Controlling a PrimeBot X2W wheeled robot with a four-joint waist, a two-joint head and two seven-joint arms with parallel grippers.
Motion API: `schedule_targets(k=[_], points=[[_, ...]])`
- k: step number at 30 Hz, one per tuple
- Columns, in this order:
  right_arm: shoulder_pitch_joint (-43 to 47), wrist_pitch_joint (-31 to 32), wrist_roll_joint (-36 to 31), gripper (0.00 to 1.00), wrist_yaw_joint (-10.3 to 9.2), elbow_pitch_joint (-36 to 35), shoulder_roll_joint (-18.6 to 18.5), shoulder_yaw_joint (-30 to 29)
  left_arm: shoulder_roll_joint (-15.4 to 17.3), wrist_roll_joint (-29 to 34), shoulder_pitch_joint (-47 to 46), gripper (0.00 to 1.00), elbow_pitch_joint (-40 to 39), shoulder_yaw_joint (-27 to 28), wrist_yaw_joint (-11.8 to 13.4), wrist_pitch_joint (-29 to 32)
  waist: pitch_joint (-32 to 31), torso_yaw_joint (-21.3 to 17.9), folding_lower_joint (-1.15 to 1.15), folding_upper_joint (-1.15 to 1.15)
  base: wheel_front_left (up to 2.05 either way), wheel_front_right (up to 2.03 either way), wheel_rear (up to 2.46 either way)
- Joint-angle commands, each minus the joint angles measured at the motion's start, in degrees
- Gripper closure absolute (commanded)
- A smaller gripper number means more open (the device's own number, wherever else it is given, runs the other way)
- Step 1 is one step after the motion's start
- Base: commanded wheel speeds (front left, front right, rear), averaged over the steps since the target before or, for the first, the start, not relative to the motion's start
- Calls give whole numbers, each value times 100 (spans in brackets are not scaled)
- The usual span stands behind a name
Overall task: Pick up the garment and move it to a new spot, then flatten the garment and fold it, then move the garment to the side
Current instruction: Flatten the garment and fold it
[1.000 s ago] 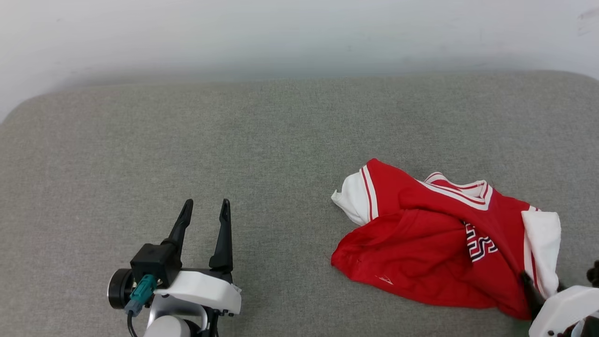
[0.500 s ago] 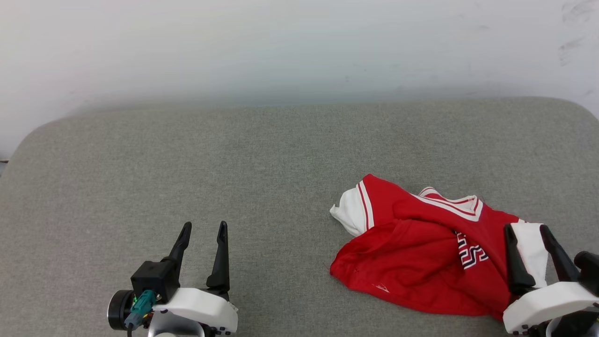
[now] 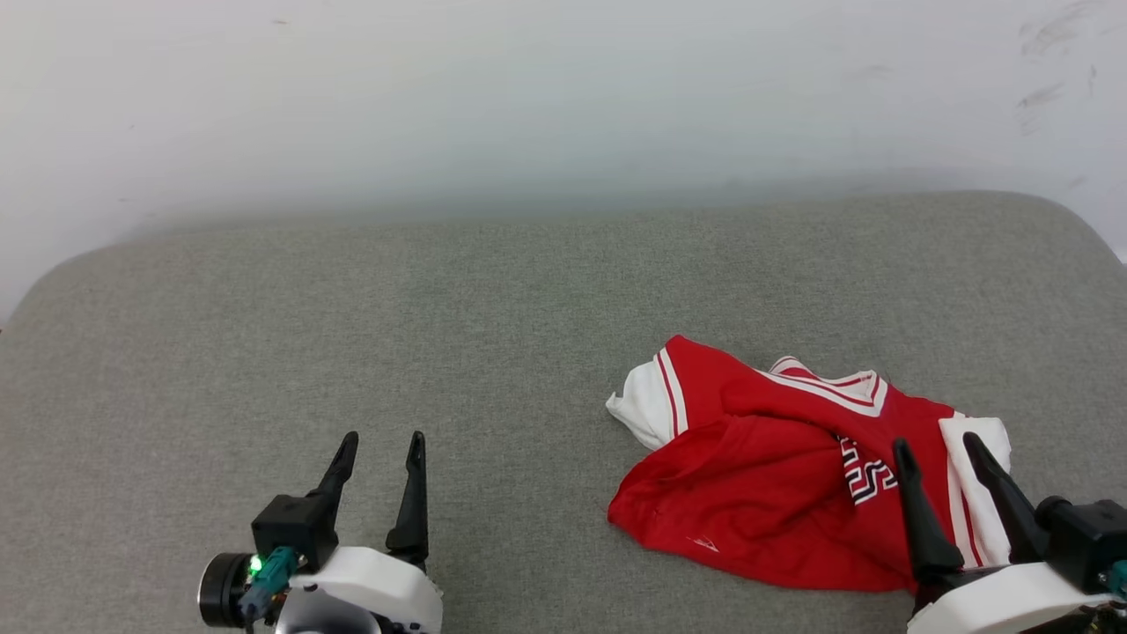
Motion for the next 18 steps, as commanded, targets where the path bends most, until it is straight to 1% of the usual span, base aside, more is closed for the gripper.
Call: schedule_targets(k=[1, 3, 8, 13, 18], points=[[57, 39, -15, 0, -4, -43, 18, 19, 7, 56, -106, 0, -10, -19, -5, 17, 32, -29, 1, 0, 0, 0, 0], [32, 74, -8, 0, -4, -157, 17, 38, 5, 92, -232, 0, 17, -122, -31, 150, 86, -62, 1, 0, 0, 0, 0], [-102, 135, 41, 0, -4, -319, -2, 65, -35, 124, -824, 0, 206, -507, -237, 672, 300, -154, 1, 0, 0, 0, 0], [-254, 153, 100, 0, -4, -392, -57, 95, -86, 27, -1619, 0, 542, -965, -436, 1388, 621, -295, 1, 0, 0, 0, 0], [-460, 107, 182, 0, -4, -345, -78, 130, -117, -81, -2469, 0, 1102, -1400, -543, 2277, 974, -484, 1, 0, 0, 0, 0]])
